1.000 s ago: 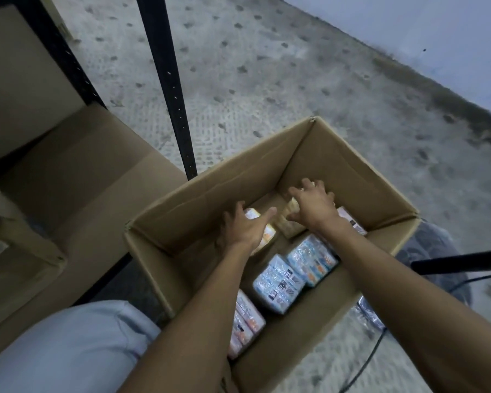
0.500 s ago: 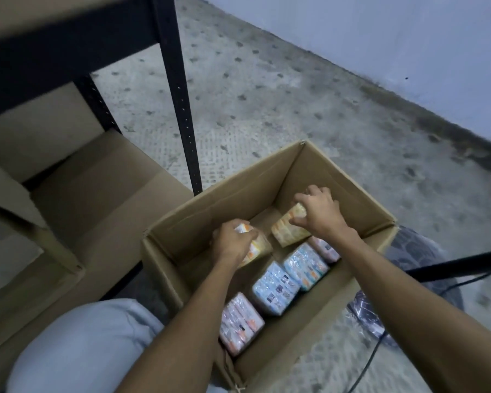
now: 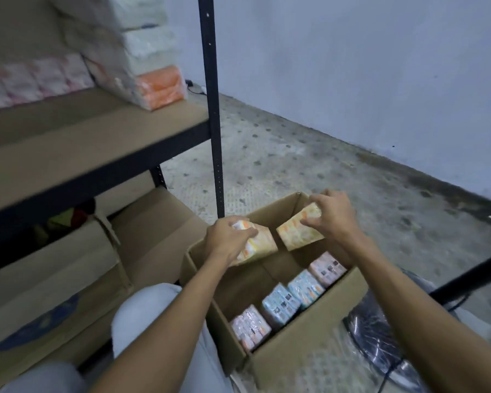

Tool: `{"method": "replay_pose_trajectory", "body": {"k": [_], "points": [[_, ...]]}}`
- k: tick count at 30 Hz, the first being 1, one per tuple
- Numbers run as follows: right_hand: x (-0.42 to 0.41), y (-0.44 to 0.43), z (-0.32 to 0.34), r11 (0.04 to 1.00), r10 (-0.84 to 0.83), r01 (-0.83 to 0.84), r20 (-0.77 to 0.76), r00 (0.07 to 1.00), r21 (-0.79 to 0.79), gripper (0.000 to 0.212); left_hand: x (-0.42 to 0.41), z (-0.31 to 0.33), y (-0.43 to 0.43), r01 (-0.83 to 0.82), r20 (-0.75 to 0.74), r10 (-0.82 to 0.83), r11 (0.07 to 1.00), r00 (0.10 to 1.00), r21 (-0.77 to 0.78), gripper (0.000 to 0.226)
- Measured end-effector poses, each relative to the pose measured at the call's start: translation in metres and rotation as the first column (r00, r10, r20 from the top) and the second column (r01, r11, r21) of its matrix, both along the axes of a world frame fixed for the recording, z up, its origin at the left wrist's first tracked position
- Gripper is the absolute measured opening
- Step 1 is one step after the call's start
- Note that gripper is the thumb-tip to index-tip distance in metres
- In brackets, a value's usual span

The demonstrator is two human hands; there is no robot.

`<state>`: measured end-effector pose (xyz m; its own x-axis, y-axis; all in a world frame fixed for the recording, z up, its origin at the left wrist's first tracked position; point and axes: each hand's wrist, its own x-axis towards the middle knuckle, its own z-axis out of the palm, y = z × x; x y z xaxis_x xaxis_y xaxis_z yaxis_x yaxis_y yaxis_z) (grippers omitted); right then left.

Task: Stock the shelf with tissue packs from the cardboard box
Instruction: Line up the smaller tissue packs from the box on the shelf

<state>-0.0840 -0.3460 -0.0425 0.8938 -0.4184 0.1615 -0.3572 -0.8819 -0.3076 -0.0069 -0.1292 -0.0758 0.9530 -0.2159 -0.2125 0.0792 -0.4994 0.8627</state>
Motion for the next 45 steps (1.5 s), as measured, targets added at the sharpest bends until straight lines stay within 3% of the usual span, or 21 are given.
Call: {"method": "replay_pose_trajectory", "body": {"k": [4,9,15,19,23,28,31,40,45], "points": [[-0.010,0.020,0.042,0.999,0.013,-0.008,0.128,0.992,-0.039,0.034,-0.008,0.044,0.021,-0.014,0.116,0.015,1.000,0.993,-0.009,0.024],[-0.021,0.053,0.099,0.997,0.076,-0.066,0.254,0.964,-0.046,0.033,-0.014,0.105,0.052,-0.037,0.262,0.041,0.999,0.964,-0.019,0.051],[-0.026,0.096,0.169,0.987,0.156,-0.125,0.423,0.893,-0.102,0.033,-0.021,0.188,0.109,-0.077,0.419,0.098,0.995,0.903,-0.065,0.029],[-0.023,0.120,0.206,0.970,0.242,-0.212,0.533,0.811,-0.117,0.034,-0.025,0.235,0.154,-0.143,0.478,0.204,0.976,0.854,-0.162,0.040],[-0.009,0.145,0.224,0.948,0.299,-0.300,0.627,0.719,-0.108,0.034,-0.034,0.264,0.200,-0.183,0.538,0.287,0.954,0.793,-0.238,0.017],[0.020,0.187,0.222,0.890,0.372,-0.449,0.701,0.608,-0.083,0.034,-0.042,0.271,0.252,-0.251,0.578,0.354,0.934,0.735,-0.254,0.012],[0.039,0.215,0.215,0.853,0.409,-0.515,0.718,0.563,-0.082,0.035,-0.043,0.263,0.280,-0.292,0.591,0.385,0.923,0.709,-0.251,0.021],[0.086,0.276,0.183,0.730,0.450,-0.683,0.740,0.500,0.018,0.034,-0.037,0.222,0.358,-0.438,0.711,0.416,0.883,0.567,-0.167,0.033],[0.108,0.282,0.167,0.700,0.460,-0.711,0.721,0.518,0.065,0.036,-0.032,0.206,0.386,-0.393,0.724,0.351,0.912,0.593,-0.120,0.035]]}}
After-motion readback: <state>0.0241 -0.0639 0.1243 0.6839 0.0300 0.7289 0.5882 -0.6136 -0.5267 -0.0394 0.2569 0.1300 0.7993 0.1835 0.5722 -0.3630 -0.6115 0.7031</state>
